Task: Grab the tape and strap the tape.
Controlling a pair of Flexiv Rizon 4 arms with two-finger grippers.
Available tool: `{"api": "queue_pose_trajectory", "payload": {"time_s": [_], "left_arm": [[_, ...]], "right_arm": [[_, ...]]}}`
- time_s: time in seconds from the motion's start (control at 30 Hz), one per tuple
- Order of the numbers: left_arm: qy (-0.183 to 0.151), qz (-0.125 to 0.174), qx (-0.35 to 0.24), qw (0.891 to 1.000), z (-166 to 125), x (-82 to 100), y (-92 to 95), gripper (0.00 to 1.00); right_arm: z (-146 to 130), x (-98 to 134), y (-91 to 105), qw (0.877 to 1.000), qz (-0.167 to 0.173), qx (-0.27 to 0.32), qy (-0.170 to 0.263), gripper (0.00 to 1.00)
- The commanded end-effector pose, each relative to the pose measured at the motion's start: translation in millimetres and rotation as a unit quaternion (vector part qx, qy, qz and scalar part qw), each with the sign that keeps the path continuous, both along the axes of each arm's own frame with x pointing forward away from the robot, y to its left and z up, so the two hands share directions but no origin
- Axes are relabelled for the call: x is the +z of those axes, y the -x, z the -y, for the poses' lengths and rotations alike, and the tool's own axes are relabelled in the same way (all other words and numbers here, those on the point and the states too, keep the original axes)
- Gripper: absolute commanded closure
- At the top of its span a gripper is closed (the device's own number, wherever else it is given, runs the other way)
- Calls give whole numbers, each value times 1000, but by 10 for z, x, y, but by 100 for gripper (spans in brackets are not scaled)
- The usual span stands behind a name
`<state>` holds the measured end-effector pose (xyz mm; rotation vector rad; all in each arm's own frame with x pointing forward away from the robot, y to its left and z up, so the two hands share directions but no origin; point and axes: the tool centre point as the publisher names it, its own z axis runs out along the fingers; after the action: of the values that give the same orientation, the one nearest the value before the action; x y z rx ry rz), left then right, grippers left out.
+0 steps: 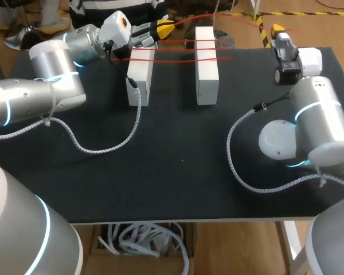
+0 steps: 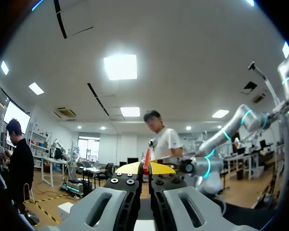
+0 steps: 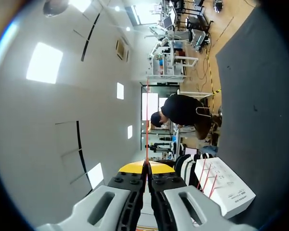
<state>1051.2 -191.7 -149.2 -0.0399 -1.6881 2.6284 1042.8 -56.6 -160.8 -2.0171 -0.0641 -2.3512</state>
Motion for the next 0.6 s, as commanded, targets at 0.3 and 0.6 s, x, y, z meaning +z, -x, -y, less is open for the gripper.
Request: {"api": "queue_pose_trajectory", "payload": {"time_s": [0.3, 0.6], "left_arm": [[-75, -6, 18, 997, -39, -18, -6, 100], [-279, -11, 42, 959, -42, 36, -23, 100]], "right_arm": [[22, 5, -6, 1000, 0, 3, 1, 100], [22, 5, -6, 1000, 0, 3, 1, 100]]}}
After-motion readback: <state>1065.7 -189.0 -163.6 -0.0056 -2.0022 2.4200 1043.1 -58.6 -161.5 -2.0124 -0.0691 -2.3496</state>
